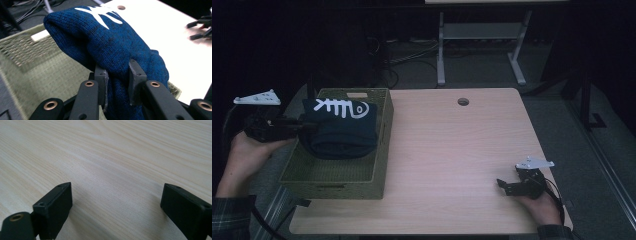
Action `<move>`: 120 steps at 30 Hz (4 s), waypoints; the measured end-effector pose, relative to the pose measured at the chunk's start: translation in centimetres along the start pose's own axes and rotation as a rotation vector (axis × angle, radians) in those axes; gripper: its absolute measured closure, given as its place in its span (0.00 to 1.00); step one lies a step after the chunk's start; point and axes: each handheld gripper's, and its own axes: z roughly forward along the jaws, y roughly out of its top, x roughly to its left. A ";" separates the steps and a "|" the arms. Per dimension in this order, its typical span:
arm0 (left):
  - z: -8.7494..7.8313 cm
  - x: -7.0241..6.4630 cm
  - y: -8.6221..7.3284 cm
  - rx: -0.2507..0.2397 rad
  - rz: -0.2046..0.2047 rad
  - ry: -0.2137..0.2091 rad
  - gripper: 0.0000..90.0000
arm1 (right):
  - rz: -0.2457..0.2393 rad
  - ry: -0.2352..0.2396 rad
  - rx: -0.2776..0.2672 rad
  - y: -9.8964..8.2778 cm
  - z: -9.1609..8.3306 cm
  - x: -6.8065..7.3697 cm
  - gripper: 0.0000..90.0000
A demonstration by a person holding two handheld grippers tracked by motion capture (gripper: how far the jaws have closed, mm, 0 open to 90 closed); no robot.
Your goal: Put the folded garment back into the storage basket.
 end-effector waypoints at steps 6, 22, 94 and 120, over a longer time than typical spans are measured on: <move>0.5 0.6 -1.2 0.039 -0.021 0.019 0.81 | -0.001 -0.001 0.000 0.0 0.0 0.0 0.11; 4.1 -0.1 -1.9 0.136 0.005 -0.066 0.81 | 0.000 -0.001 0.000 0.0 0.0 0.0 0.11; 8.8 2.5 -5.0 0.181 -0.076 0.033 0.35 | -0.001 -0.001 0.000 0.0 0.0 0.0 0.11; 11.5 -6.4 0.2 -0.008 0.007 -0.068 0.34 | -0.002 0.001 -0.001 0.0 0.0 0.0 0.11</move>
